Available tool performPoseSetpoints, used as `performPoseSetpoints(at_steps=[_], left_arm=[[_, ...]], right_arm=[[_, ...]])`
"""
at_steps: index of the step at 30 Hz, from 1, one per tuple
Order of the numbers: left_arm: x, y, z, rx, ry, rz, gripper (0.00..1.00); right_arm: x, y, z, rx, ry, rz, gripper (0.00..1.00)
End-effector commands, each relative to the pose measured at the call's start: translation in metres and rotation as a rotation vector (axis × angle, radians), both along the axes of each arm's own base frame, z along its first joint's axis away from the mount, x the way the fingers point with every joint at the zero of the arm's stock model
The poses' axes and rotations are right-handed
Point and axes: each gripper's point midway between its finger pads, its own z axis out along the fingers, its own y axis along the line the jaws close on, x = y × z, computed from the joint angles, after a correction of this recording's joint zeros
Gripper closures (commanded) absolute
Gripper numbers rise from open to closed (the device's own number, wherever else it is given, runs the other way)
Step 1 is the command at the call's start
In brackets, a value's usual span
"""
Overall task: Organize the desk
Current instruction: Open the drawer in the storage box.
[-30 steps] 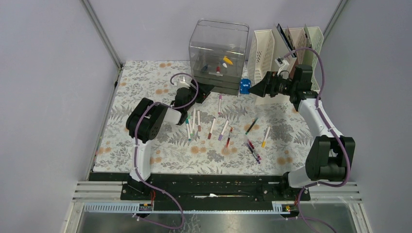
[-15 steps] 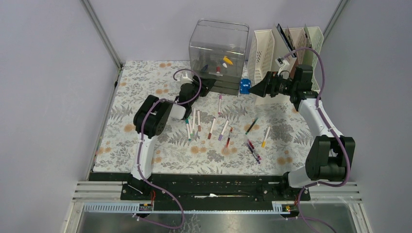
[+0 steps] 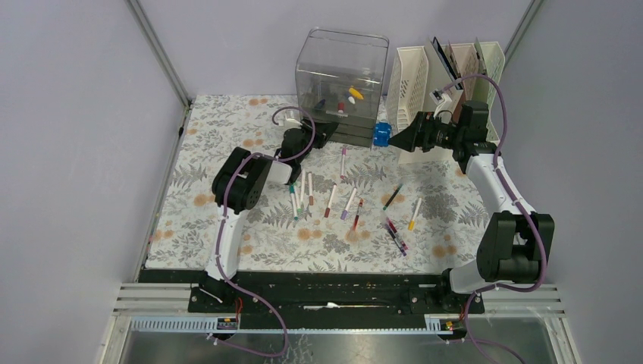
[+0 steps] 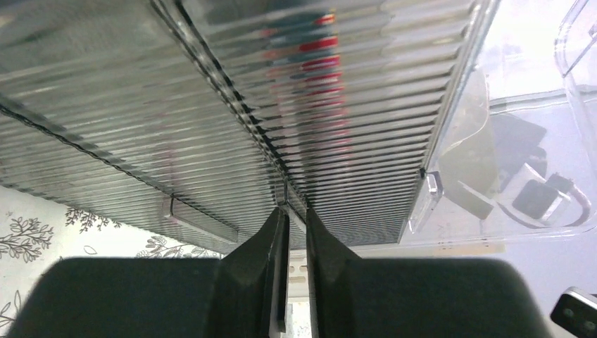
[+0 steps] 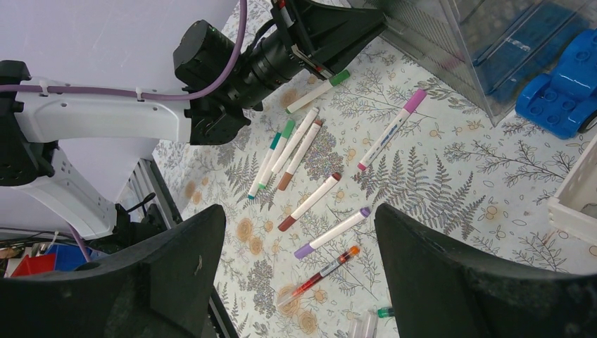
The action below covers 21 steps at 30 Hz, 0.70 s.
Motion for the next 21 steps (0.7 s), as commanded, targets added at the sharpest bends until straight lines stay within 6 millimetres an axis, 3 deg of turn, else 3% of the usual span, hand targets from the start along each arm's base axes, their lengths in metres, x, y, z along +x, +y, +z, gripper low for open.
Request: performPoseSetpoints(at_steps=[1,3,11,21], left_arm=[[0.011,0.011,0.004,-0.031,-0.027,0.038,0.91],[0.009,0.012,0.002,-0.031,-0.023,0.035,1.0],[-0.012,0.026,0.001,-0.01,-0.023,0.059,1.0],[-0.053,0.038,0.008,0.064,-0.034,0.017,1.0]], right_arm=[[0.001,-0.001,0.009,0.001,-0.043,0.016,0.15],[0.001,-0.001,0.009,0.0,-0.044,0.016,0.15],[-0.001,-0.001,0.009,-0.001,-0.047,0.017,0.15],[-0.002,-0.002,0.01,-0.003,-0.05,0.014,0.15]])
